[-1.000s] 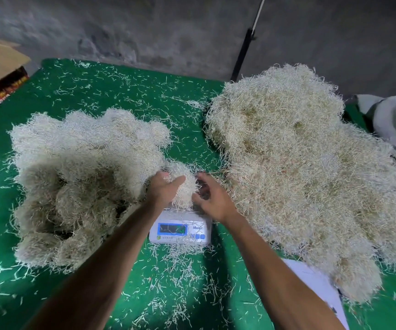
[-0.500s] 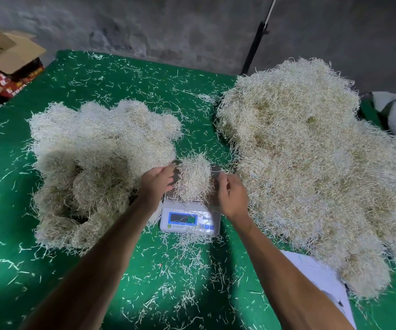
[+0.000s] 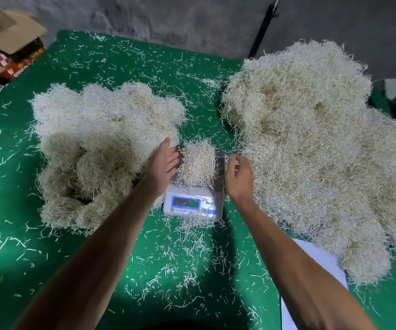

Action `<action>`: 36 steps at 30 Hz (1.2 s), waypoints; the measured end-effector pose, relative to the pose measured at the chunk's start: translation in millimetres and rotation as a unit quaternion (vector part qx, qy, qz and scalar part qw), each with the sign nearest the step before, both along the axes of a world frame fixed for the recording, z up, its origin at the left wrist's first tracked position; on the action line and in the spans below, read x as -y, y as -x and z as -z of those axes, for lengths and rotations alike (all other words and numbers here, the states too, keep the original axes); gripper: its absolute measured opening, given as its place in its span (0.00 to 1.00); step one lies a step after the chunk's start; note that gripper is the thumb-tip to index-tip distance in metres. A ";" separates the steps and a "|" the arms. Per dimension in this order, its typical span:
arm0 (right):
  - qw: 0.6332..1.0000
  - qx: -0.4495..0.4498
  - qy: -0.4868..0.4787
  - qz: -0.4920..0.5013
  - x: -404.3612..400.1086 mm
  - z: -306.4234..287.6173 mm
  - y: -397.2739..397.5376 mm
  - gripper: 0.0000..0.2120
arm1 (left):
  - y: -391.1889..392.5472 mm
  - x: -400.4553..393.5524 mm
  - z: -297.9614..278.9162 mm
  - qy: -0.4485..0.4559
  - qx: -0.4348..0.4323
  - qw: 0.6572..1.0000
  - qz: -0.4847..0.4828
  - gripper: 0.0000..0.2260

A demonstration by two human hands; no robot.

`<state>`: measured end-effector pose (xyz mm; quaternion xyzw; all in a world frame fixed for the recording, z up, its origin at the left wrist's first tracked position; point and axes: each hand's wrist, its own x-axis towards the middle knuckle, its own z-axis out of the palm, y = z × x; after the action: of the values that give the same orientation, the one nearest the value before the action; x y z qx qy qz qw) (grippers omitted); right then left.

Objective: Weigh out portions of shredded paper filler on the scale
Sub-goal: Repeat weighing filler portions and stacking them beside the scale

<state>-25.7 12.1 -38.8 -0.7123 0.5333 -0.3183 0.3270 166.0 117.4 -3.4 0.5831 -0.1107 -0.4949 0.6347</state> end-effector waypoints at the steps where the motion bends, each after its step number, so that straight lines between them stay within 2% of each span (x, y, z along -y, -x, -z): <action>1: 1.000 0.001 0.001 -0.001 0.6 0.2 -1.6 0.21 | -0.1 -0.3 0.1 -0.002 -0.001 1.000 -0.001 0.32; 5: 1.000 0.012 0.012 -0.012 3.4 1.2 -9.9 0.21 | 2.4 -3.5 1.6 0.001 0.024 1.000 0.016 0.33; 10: 0.999 0.029 0.016 -0.039 9.3 -3.9 -29.0 0.05 | 11.0 -2.9 1.8 -0.030 0.116 0.993 0.003 0.28; 14: 0.997 0.064 0.008 -0.047 11.4 -9.7 -42.0 0.11 | 13.4 4.3 4.6 -0.059 0.195 0.979 0.011 0.13; 17: 0.997 0.063 0.001 -0.045 11.7 0.1 -40.6 0.07 | 18.0 7.1 7.5 -0.061 0.240 0.969 0.012 0.12; 19: 0.996 0.056 -0.037 -0.061 8.9 9.7 -34.4 0.07 | 20.3 9.8 11.5 -0.069 0.260 0.963 0.004 0.11; 22: 0.993 0.042 -0.057 -0.096 5.7 12.7 -31.6 0.22 | 23.2 18.1 22.1 -0.074 0.299 0.951 -0.012 0.11; 24: 0.991 0.025 -0.067 -0.113 1.8 5.8 -36.5 0.29 | 31.4 25.1 30.9 -0.088 0.275 0.957 -0.020 0.17; 27: 0.979 0.061 -0.129 -0.148 -16.0 -0.1 -47.7 0.24 | 53.6 33.2 32.2 -0.098 0.139 0.985 -0.036 0.23; 30: 0.986 0.110 -0.054 -0.115 -47.6 -2.1 -62.2 0.16 | 58.1 32.4 21.1 -0.040 -0.039 0.994 -0.092 0.23; 32: 0.981 0.175 -0.008 -0.081 -60.4 -14.7 -75.4 0.15 | 52.4 24.1 10.1 0.007 -0.116 0.991 -0.067 0.26; 33: 0.979 0.189 0.002 -0.076 -62.2 -22.9 -81.8 0.18 | 50.6 22.6 7.2 0.031 -0.097 0.993 -0.056 0.25; 34: 0.978 0.190 0.011 -0.082 -60.5 -31.3 -87.0 0.20 | 50.3 19.1 1.6 0.043 -0.114 0.991 -0.064 0.22; 35: 0.978 0.184 0.026 -0.094 -58.1 -43.8 -91.0 0.20 | 49.7 15.4 -4.0 0.037 -0.065 0.996 -0.043 0.21; 36: 0.978 0.174 0.047 -0.102 -52.2 -54.3 -94.0 0.18 | 50.6 10.7 -21.4 0.039 -0.094 0.994 -0.026 0.21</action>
<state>68.2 64.3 15.5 -0.7109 0.3774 -0.4272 0.4118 115.4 106.7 18.0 0.5116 -0.0543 -0.5263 0.6770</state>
